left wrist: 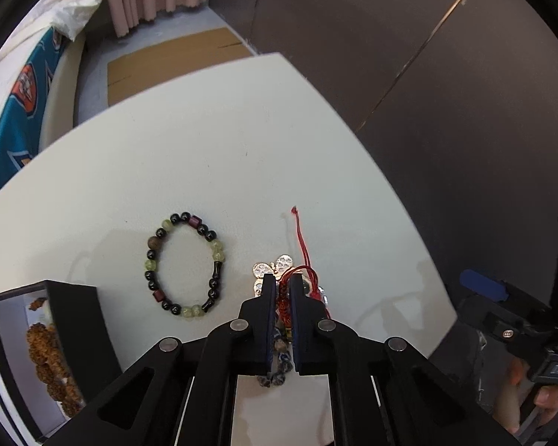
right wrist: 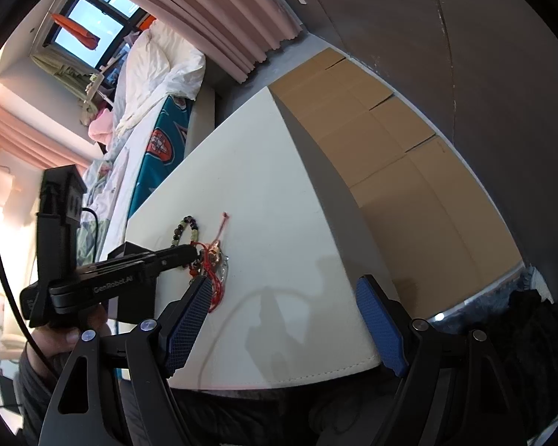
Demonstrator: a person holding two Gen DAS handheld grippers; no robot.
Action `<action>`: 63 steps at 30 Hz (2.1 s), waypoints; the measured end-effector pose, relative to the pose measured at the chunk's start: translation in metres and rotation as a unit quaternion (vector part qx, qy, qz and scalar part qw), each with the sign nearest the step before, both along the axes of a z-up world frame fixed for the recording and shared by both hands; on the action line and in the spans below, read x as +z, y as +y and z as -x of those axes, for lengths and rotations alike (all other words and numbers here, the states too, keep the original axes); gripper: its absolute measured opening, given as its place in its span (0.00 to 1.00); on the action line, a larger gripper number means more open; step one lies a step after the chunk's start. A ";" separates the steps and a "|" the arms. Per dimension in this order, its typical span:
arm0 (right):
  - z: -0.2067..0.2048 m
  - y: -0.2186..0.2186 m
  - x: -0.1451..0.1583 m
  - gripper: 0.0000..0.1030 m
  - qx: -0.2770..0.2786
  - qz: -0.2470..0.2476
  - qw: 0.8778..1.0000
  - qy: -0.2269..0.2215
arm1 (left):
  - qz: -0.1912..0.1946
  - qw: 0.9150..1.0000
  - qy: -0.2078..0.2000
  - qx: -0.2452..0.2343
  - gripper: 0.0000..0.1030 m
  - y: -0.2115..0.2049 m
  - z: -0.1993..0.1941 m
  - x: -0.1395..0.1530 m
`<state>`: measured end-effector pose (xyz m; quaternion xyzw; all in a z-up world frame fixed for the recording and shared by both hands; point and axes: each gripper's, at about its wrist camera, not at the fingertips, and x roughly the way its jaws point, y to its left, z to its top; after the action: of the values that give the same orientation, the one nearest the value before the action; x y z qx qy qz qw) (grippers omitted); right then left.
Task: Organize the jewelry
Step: 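Carry the red-string bracelet into the box with the left gripper while the right gripper grasps the grey bead bracelet, then lower the grey bead bracelet into the black box and open the right gripper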
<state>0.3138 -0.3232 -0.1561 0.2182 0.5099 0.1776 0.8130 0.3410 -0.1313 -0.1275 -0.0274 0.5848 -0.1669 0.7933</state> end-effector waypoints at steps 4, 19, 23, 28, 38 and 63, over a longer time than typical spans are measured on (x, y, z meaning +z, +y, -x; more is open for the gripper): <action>-0.002 0.011 0.002 0.78 0.014 -0.001 1.000 -0.001 | 0.008 1.000 -0.020 0.000 0.07 0.007 0.010 0.017; -0.016 0.084 0.000 0.63 0.095 -0.027 0.995 0.011 | 0.030 0.995 -0.068 0.063 0.07 0.074 0.035 0.058; -0.023 0.100 -0.010 0.61 0.104 -0.026 0.994 0.031 | 0.033 0.994 -0.073 0.078 0.07 0.093 0.041 0.063; -0.031 0.116 -0.020 0.48 0.106 0.003 0.993 0.050 | 0.042 0.991 -0.081 0.095 0.07 0.115 0.052 0.072; -0.026 0.155 -0.022 0.36 0.115 0.149 0.982 0.032 | 0.065 0.984 -0.095 0.133 0.07 0.158 0.072 0.080; -0.003 0.181 0.091 0.11 0.141 0.060 0.985 -0.079 | 0.126 0.970 -0.098 0.185 0.62 0.212 0.097 0.071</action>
<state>0.3167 -0.1423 -0.0656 0.0796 0.4797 0.2763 0.8290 0.2445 0.0810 -0.0569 -0.2188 0.4632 -0.0914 0.8539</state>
